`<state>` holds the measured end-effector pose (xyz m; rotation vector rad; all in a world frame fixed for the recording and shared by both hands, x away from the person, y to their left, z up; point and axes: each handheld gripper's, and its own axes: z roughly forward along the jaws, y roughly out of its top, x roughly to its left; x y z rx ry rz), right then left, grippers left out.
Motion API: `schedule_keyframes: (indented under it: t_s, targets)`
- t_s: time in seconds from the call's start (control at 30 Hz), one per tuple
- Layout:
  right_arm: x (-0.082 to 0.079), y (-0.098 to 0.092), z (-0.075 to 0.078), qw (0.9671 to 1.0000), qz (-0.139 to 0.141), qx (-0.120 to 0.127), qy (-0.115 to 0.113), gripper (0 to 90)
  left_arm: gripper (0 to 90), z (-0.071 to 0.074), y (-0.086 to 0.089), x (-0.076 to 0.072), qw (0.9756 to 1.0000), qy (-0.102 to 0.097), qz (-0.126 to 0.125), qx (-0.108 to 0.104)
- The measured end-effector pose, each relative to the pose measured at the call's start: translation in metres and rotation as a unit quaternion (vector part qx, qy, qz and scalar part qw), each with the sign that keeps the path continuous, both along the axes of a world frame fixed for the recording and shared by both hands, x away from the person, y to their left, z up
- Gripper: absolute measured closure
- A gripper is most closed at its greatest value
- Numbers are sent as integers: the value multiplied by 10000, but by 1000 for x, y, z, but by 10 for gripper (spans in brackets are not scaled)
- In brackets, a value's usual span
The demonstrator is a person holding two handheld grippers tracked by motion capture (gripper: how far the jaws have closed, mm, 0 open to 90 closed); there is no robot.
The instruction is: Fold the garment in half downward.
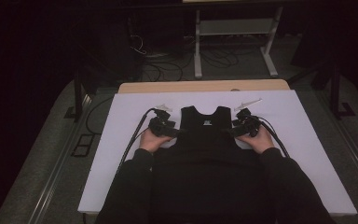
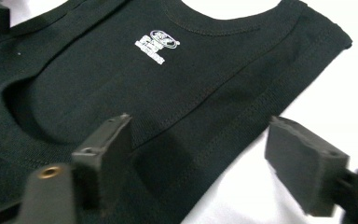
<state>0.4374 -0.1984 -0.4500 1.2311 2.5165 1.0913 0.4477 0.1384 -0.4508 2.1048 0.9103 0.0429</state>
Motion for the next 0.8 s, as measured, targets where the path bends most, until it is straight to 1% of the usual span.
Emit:
schedule_keyframes:
  t_s: [0.07,0.1,0.17,0.23,0.27,0.3,0.33,0.4,0.47,0.57,0.6,0.63,0.7,0.77,0.8]
  targets:
    - [-1,2,0,10000,5,-19,-29,319,299,0,-2,-1,10000,-12,7,5]
    - [-2,2,0,10000,14,-26,-46,369,331,0,-2,-1,10000,-12,3,-2]
    - [-2,3,1,10000,17,-20,-46,429,419,-1,-3,-1,10000,0,-51,-38]
    - [-2,2,1,10000,-46,-13,-35,487,496,-2,-4,-1,9999,5,-78,-96]
    - [-2,1,1,10000,-50,7,-21,519,526,-2,-6,-2,9999,-25,-73,-80]
    - [-2,1,1,10000,-57,31,5,553,562,-2,-7,-3,9999,-98,-111,-1]
    - [-2,1,1,10000,-49,45,18,577,587,-2,-9,-4,9998,-131,-150,63]
    - [-3,1,1,9999,-41,75,56,630,633,-2,-11,-5,9997,-154,-184,108]
    - [-3,1,1,9999,13,124,107,697,689,-1,-13,-6,9996,-171,-151,171]
    - [-3,2,0,9995,46,231,211,786,791,-2,-14,-6,9997,-145,-92,159]
    - [-3,2,0,9992,81,273,270,802,827,-2,-14,-7,9998,-117,-102,138]
    - [-2,2,-1,9990,100,307,306,813,844,-2,-14,-7,9998,-110,-86,127]
    - [-2,1,-1,9980,95,448,447,821,865,-2,-15,-7,9999,-94,-36,94]
    - [-2,0,0,9975,61,525,471,825,872,-1,-14,-8,9999,-68,-5,108]
    - [-2,-1,0,9974,43,568,448,825,874,0,-13,-8,9999,-57,-18,137]
